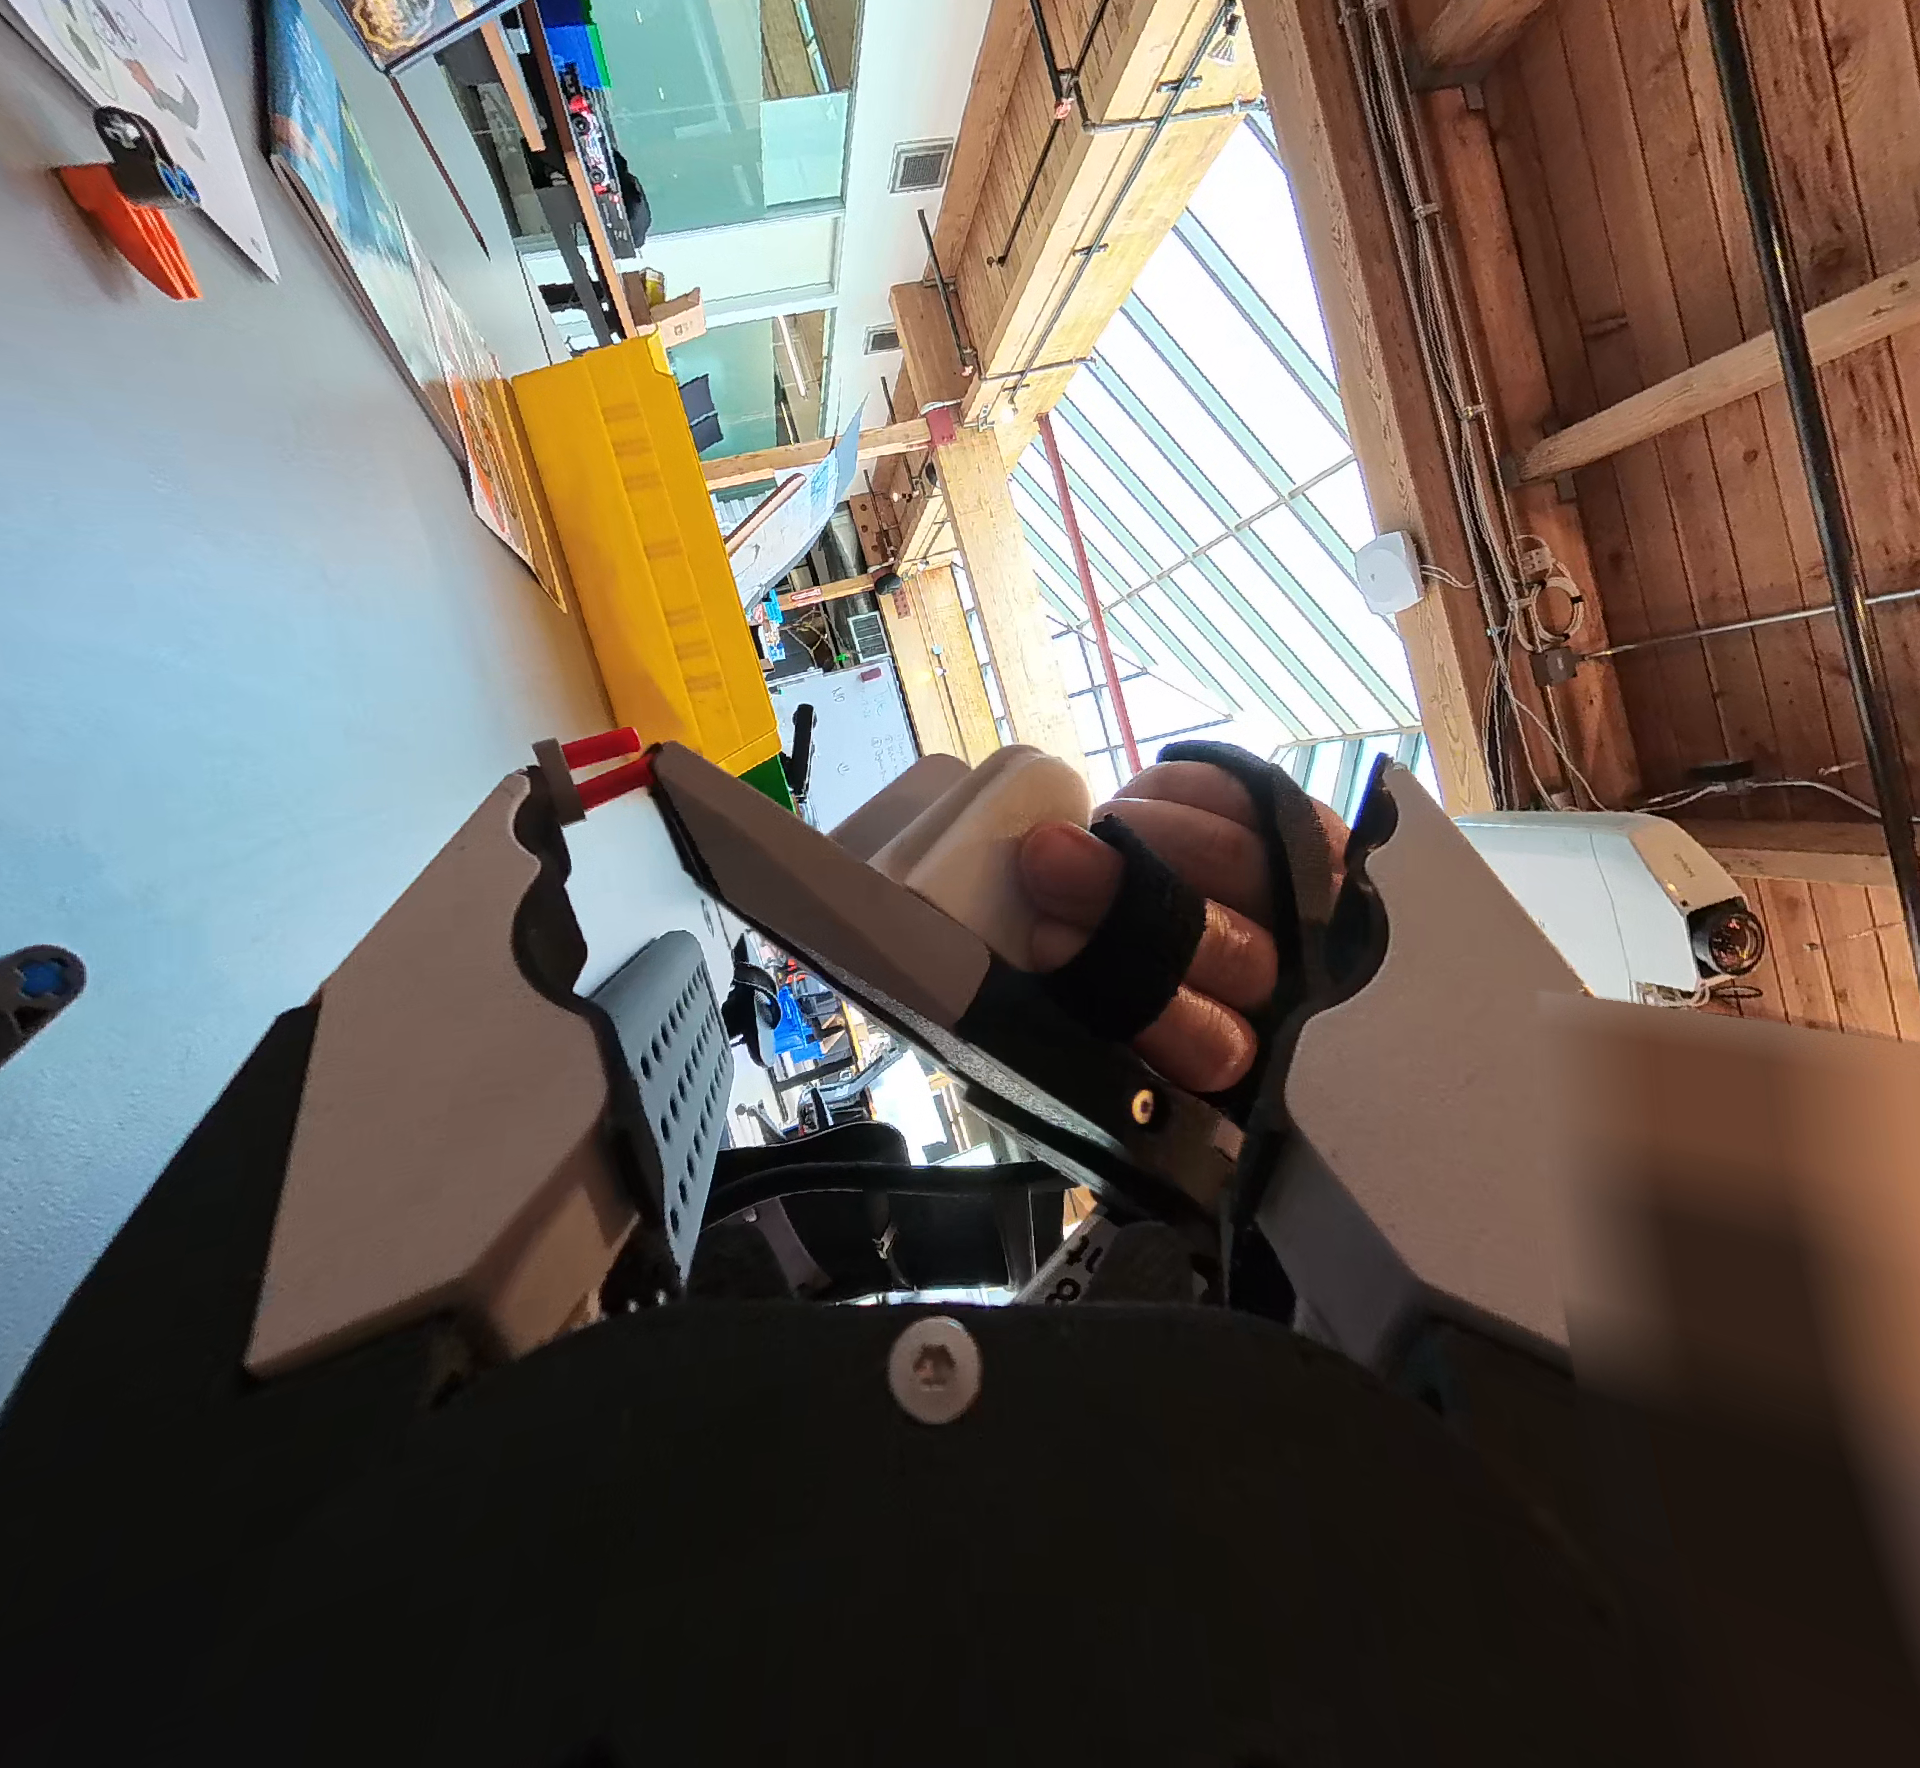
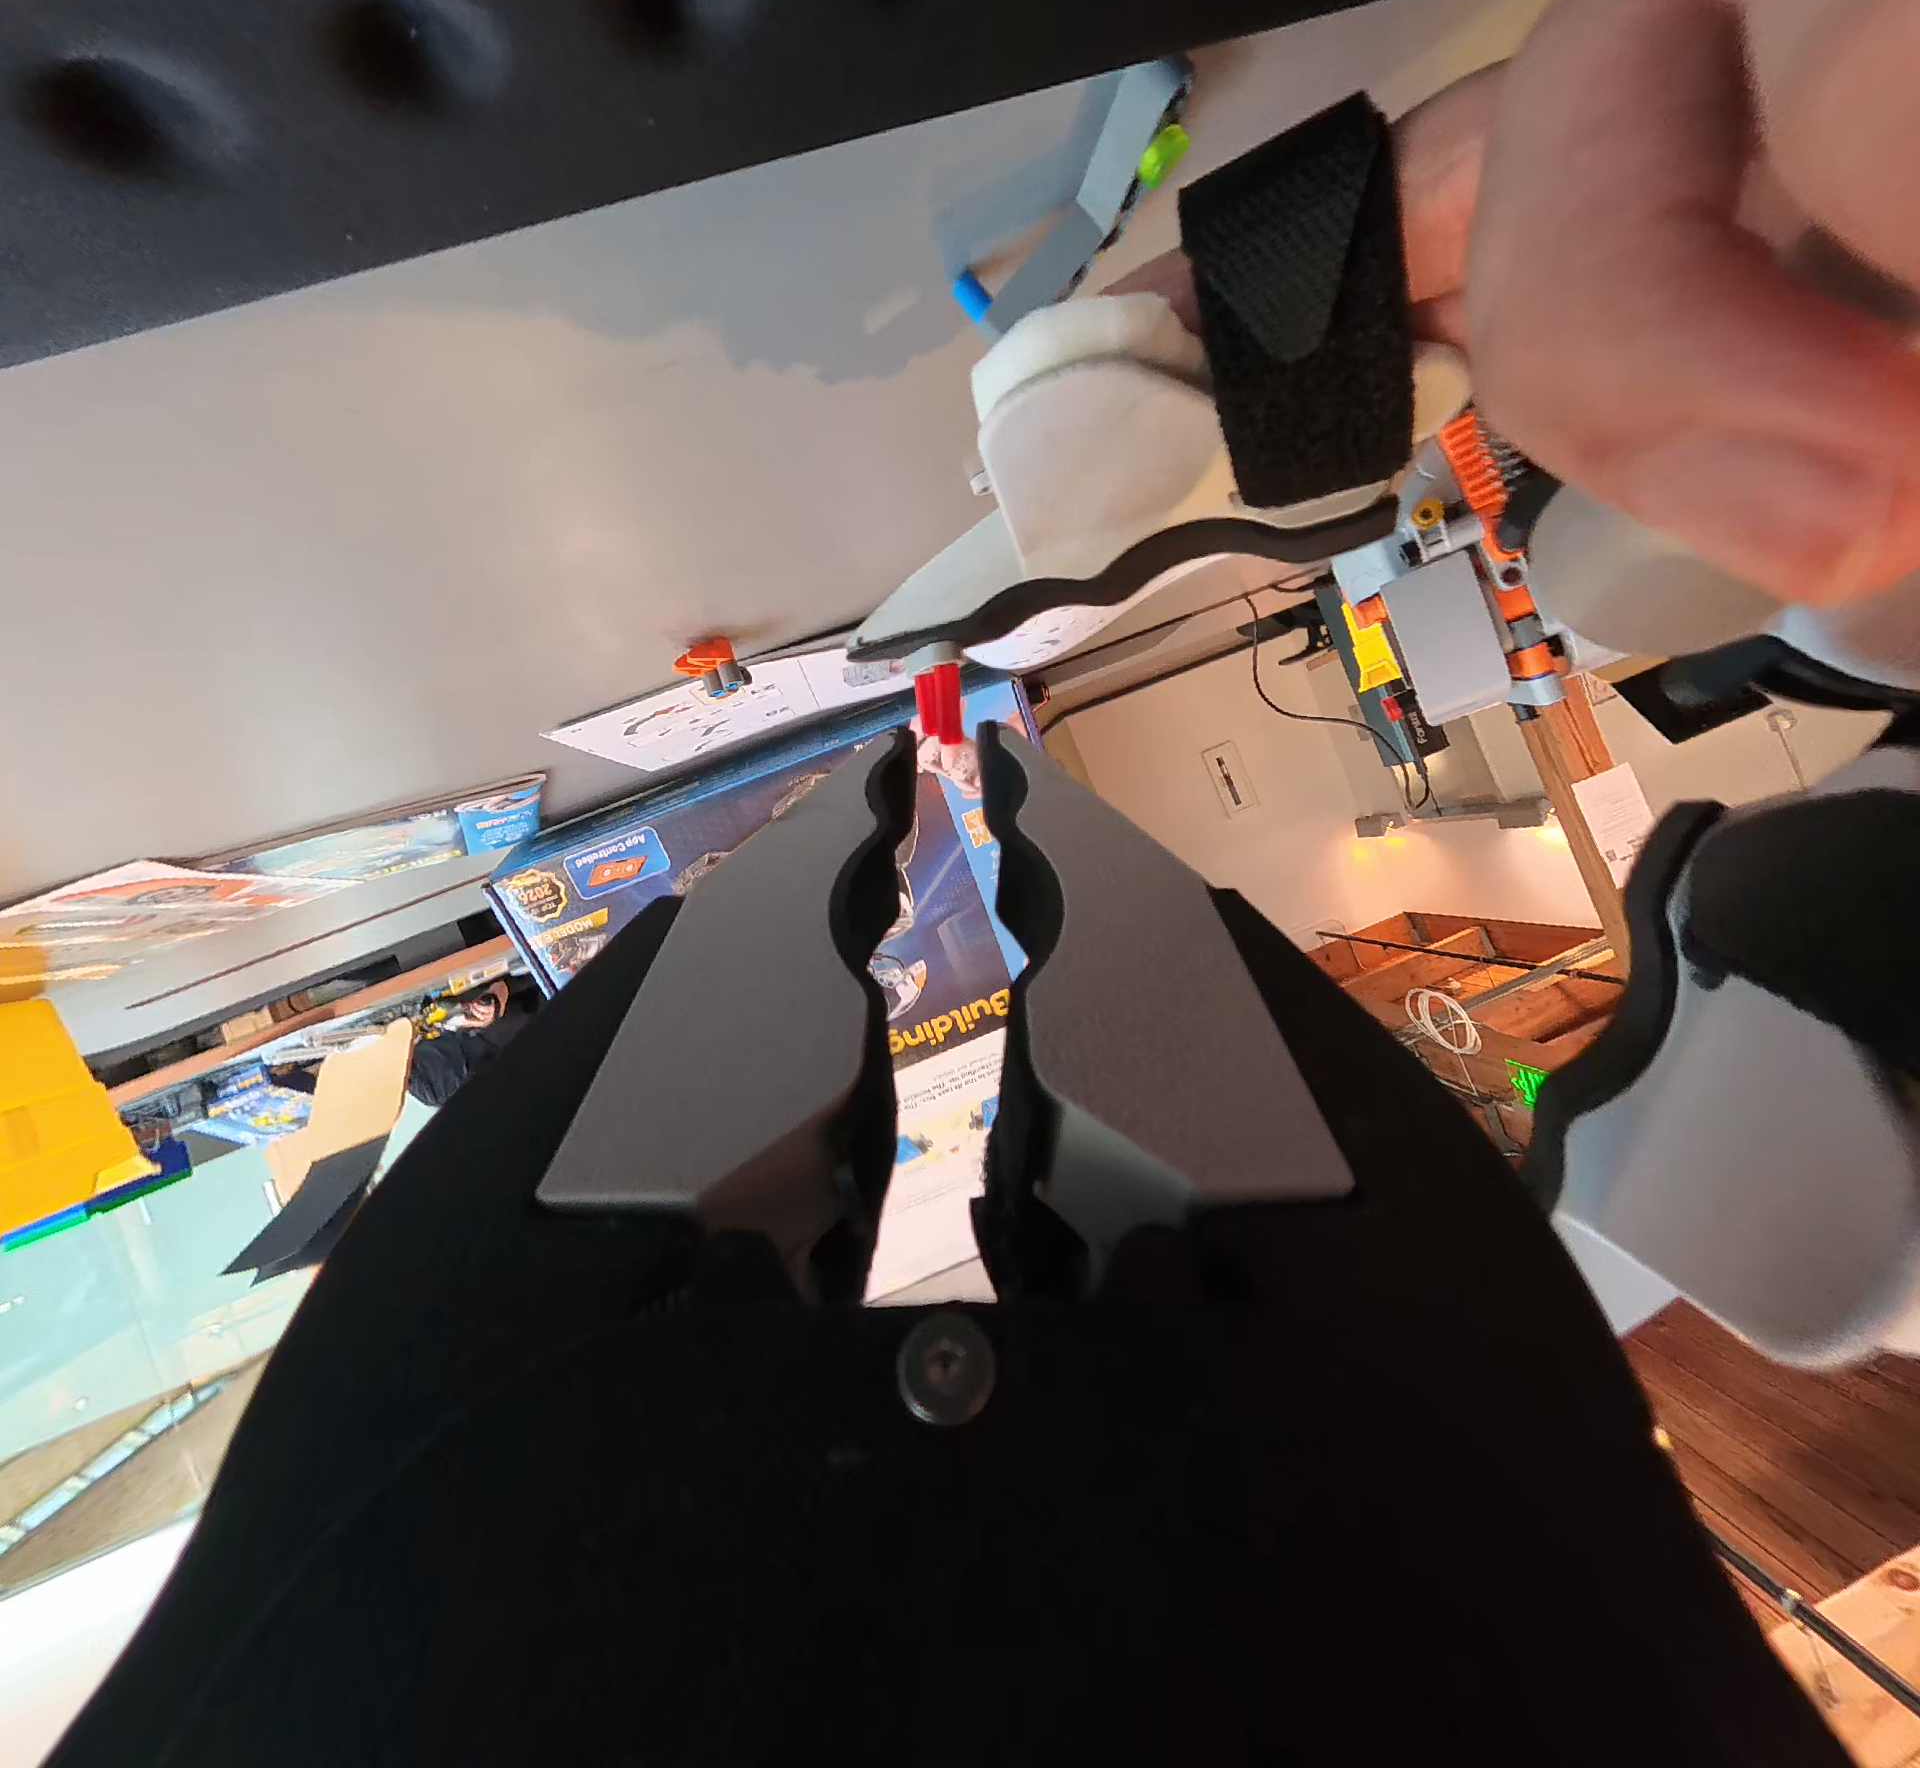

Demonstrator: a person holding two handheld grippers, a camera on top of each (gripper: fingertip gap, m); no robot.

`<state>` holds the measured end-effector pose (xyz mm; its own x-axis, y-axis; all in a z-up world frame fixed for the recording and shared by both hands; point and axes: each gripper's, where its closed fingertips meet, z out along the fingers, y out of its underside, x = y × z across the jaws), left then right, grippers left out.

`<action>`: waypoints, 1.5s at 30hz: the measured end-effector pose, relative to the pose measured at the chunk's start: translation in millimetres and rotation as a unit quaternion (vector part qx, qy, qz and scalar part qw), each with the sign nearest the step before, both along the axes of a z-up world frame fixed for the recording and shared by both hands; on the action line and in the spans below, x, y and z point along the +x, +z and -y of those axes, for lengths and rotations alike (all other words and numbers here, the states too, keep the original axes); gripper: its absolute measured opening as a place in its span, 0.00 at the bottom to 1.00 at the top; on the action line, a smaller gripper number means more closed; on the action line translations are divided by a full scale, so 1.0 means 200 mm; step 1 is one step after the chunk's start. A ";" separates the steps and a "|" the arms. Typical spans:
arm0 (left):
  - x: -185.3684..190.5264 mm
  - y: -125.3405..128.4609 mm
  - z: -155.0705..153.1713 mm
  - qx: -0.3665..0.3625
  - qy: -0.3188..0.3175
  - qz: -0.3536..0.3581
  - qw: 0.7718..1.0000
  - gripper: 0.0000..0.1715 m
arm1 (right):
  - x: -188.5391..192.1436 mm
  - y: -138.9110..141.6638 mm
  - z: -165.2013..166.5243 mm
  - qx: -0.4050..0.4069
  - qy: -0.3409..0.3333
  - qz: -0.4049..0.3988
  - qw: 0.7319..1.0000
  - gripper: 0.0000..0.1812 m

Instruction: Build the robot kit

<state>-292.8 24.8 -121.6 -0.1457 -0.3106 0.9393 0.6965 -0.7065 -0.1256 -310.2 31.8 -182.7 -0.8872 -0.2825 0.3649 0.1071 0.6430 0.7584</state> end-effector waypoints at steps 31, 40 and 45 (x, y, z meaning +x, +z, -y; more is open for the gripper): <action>0.04 -0.04 0.13 0.012 -0.097 0.015 0.995 0.78 | 0.21 0.16 0.12 -0.659 -0.259 -0.240 0.664 0.13; 0.06 -0.05 0.17 0.025 -0.132 0.015 0.991 0.73 | 0.13 0.08 0.20 -0.632 -0.212 -0.161 0.728 0.09; 0.06 -0.05 0.17 0.021 -0.132 0.010 0.991 0.74 | 0.11 0.07 0.19 -0.625 -0.202 -0.135 0.742 0.06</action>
